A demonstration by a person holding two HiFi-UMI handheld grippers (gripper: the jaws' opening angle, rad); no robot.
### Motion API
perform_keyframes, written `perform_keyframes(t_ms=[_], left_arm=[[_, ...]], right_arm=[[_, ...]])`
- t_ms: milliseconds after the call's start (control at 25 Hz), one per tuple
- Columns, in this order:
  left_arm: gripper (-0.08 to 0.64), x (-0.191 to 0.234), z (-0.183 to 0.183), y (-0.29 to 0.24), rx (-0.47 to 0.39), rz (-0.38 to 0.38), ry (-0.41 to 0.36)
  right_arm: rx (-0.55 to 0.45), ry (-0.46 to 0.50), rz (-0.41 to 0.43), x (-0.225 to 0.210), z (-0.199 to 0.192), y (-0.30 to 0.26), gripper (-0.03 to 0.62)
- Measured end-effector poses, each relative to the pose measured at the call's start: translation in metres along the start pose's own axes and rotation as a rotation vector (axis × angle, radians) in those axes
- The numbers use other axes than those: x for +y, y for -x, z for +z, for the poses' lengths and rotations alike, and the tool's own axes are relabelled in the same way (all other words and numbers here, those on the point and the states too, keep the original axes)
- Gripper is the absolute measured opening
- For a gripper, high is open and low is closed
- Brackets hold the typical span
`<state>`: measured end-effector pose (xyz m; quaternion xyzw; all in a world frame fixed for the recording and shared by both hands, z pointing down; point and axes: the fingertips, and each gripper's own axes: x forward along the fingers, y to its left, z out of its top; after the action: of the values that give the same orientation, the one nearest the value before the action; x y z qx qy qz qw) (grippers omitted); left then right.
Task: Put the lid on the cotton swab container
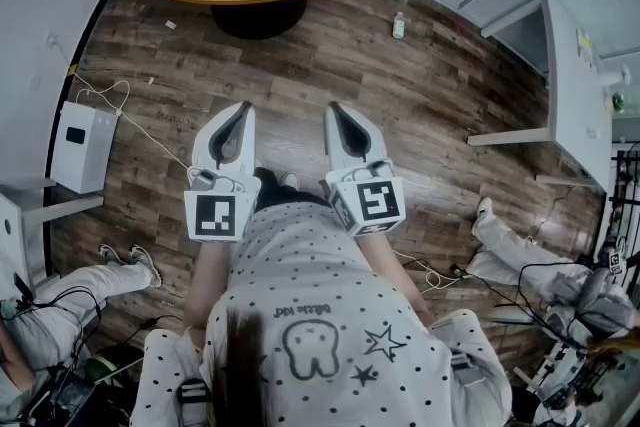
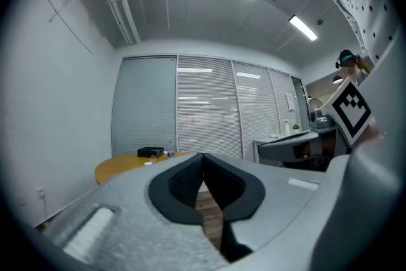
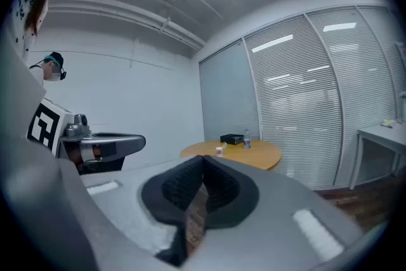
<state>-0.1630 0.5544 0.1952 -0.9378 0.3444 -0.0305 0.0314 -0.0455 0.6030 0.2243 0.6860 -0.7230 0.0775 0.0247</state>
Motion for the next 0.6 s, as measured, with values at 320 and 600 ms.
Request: perform_keyframes(t_ms=[320, 600], left_arm=[[0.01, -0.006, -0.004, 0.0066, -0.012, 0.002, 0.01], [0.01, -0.0067, -0.0015, 0.0049, -0.008, 0.005, 0.01]], right_arm=[[0.008, 0.011, 0.004, 0.0024, -0.0066, 0.0082, 0.005], [0.011, 0.018, 0.009, 0.0017, -0.0035, 0.0089, 0.005]])
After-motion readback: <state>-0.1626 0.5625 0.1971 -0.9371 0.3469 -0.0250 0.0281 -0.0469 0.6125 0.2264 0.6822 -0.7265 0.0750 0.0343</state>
